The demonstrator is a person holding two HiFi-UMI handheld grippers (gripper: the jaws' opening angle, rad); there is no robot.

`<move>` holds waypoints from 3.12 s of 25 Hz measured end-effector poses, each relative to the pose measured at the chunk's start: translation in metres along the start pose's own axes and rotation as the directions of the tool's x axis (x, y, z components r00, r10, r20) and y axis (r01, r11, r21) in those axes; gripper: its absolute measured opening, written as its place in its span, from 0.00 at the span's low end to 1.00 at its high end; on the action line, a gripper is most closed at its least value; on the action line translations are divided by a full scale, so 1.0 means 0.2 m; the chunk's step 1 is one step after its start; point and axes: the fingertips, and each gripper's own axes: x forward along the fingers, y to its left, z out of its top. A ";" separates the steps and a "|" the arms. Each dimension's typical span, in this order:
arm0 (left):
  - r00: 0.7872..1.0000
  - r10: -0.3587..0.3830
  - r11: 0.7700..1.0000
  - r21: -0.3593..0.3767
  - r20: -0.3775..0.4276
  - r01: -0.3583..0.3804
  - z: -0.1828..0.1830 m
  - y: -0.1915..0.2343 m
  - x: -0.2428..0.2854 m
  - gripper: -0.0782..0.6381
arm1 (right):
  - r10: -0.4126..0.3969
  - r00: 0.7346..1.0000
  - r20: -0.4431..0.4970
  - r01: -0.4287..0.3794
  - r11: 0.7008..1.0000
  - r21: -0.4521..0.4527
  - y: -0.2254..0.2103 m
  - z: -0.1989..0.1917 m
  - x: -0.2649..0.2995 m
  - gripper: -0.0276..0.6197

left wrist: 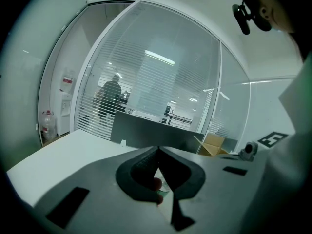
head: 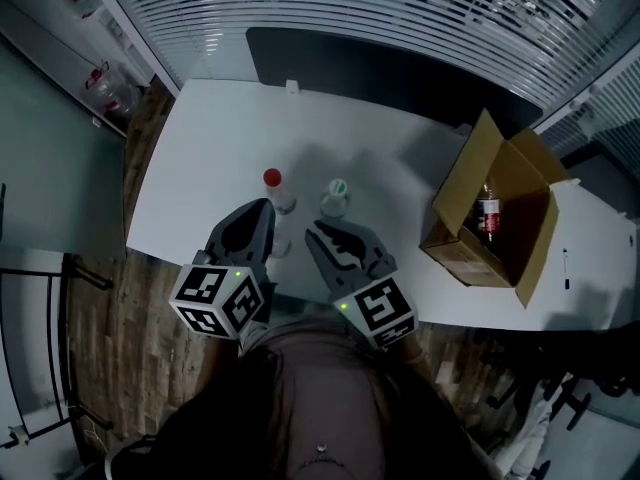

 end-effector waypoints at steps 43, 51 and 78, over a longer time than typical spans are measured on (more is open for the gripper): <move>0.972 -0.222 0.972 0.064 -0.083 0.227 -0.11 -0.71 0.30 0.12 | -0.358 0.933 0.046 0.352 0.931 0.101 -0.59 -0.05 -0.74 0.09; 0.952 -0.288 0.953 0.071 -0.108 0.296 -0.14 -0.87 0.40 0.12 | -0.447 0.893 0.055 0.438 0.890 0.125 -0.72 -0.04 -0.93 0.09; 0.921 -0.351 0.928 0.070 -0.167 0.367 -0.21 -1.09 0.59 0.12 | -0.633 0.770 -0.078 0.637 0.761 0.119 -1.44 -0.18 -1.29 0.10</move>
